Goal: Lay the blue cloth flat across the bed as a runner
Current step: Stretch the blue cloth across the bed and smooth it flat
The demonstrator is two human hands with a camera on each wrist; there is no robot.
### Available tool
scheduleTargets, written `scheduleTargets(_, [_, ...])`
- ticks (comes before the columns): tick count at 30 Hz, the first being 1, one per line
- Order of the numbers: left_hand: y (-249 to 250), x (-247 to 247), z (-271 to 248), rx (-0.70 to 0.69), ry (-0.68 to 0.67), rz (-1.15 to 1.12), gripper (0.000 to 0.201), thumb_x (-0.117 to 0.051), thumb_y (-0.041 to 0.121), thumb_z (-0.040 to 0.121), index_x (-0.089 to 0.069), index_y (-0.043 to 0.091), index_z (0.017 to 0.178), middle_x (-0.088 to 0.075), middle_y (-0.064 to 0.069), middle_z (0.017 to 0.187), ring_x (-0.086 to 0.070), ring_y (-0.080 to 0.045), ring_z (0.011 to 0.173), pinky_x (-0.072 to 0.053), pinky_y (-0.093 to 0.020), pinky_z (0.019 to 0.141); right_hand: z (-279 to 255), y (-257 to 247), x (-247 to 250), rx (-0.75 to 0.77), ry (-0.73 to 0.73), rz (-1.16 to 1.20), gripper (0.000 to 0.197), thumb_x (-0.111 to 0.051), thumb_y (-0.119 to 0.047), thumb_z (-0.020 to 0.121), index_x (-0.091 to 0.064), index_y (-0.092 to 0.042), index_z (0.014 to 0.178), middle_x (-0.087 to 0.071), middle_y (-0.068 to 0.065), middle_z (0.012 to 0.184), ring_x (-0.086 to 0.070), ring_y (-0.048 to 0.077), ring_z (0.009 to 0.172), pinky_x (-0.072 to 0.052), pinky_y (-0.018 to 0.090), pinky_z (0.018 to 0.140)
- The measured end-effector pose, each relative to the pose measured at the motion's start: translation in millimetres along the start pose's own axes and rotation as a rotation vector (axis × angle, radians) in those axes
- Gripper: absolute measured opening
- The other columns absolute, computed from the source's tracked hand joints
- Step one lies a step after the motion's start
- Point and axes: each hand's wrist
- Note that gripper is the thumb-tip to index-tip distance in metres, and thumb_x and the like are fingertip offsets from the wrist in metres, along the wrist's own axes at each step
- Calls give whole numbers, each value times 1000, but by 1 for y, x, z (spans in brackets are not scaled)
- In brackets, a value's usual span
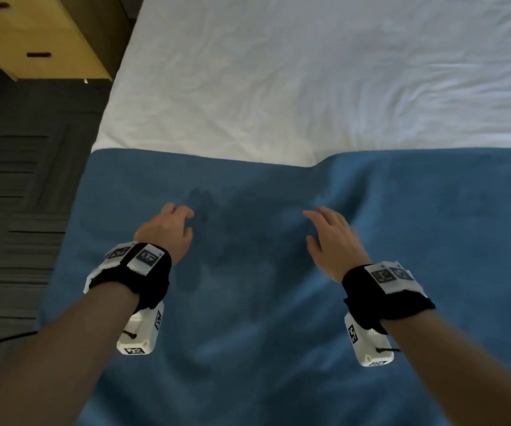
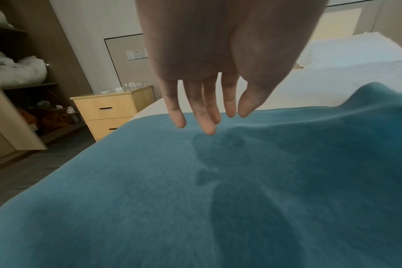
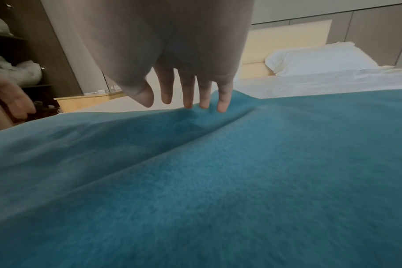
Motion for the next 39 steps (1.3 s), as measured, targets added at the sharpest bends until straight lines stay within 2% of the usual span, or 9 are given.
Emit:
scheduleTargets(5, [0, 4, 53, 32, 3, 76, 37, -43, 24, 94, -42, 19, 131, -43, -8, 132, -57, -35, 105, -47, -44, 81, 39, -5, -8, -7, 5, -67, 54, -46, -22, 92, -30, -22, 143, -23, 4, 155, -17, 23, 144, -25, 42, 111])
scheduleTargets(10, [-2, -1, 106, 55, 38, 102, 55, -35, 24, 95, -13, 37, 144, -45, -9, 138, -58, -41, 104, -40, -44, 75, 65, -8, -21, -21, 3, -62, 61, -47, -21, 91, -22, -25, 146, -12, 5, 158, -14, 26, 145, -27, 45, 111])
scheduleTargets(14, [-13, 2, 140, 91, -23, 191, 74, -38, 12, 92, 4, 44, 144, -62, -20, 111, -59, -36, 84, -40, -44, 69, 74, -11, -31, -68, -16, -89, 64, -47, -25, 90, -17, -30, 147, -7, 1, 159, -11, 30, 145, -28, 51, 111])
scheduleTargets(17, [-22, 11, 162, 84, -103, 194, 83, -48, 4, 84, -5, 40, 144, -65, -20, 101, -61, -35, 78, -45, -41, 65, 79, -16, -38, -93, -13, -161, 67, -48, -30, 88, -16, -31, 147, -9, 1, 159, -15, 32, 144, -29, 53, 109])
scheduleTargets(22, [-22, 23, 176, 128, -80, -80, 17, -45, 15, 91, -38, 16, 107, -69, -12, 74, -66, -24, 51, -38, -25, 43, 81, -23, -41, -135, -7, -189, 72, -50, -28, 84, -16, -29, 148, -13, 4, 159, -18, 34, 143, -29, 53, 108])
scheduleTargets(25, [-23, 33, 176, 185, -48, -235, 14, -38, 22, 96, -41, 9, 99, -69, -16, 79, -64, -23, 50, -37, -25, 39, 82, -24, -37, -155, 2, -155, 72, -49, -26, 86, -12, -29, 148, -9, 3, 159, -18, 32, 143, -30, 52, 109])
scheduleTargets(31, [-45, 61, 193, 184, 149, -16, 19, -44, 20, 93, -41, 6, 107, -68, -22, 96, -61, -37, 86, -44, -41, 69, 89, -34, -32, -172, -39, -130, 67, -47, -38, 90, -12, -33, 147, -3, 1, 160, -8, 31, 146, -24, 56, 110])
scheduleTargets(34, [-47, 50, 193, 155, 43, -137, 41, -52, 17, 91, -38, 6, 128, -58, -26, 123, -54, -43, 110, -44, -48, 90, 90, -33, -38, -192, -171, -159, 71, -47, -55, 87, -10, -40, 145, 6, -5, 160, 4, 33, 146, -16, 62, 111])
scheduleTargets(39, [-58, 20, 162, 26, -182, 61, 85, -63, 36, 85, -10, 21, 150, -6, -17, 158, -11, -37, 144, -18, -47, 118, 90, -25, -33, -157, -195, -156, 73, -49, -56, 85, -10, -43, 144, 6, -6, 160, 4, 29, 147, -19, 60, 112])
Point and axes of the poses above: each hand's wrist, its own z-axis towards the middle knuckle, its own x-axis out of the back of the hand, y = z × x
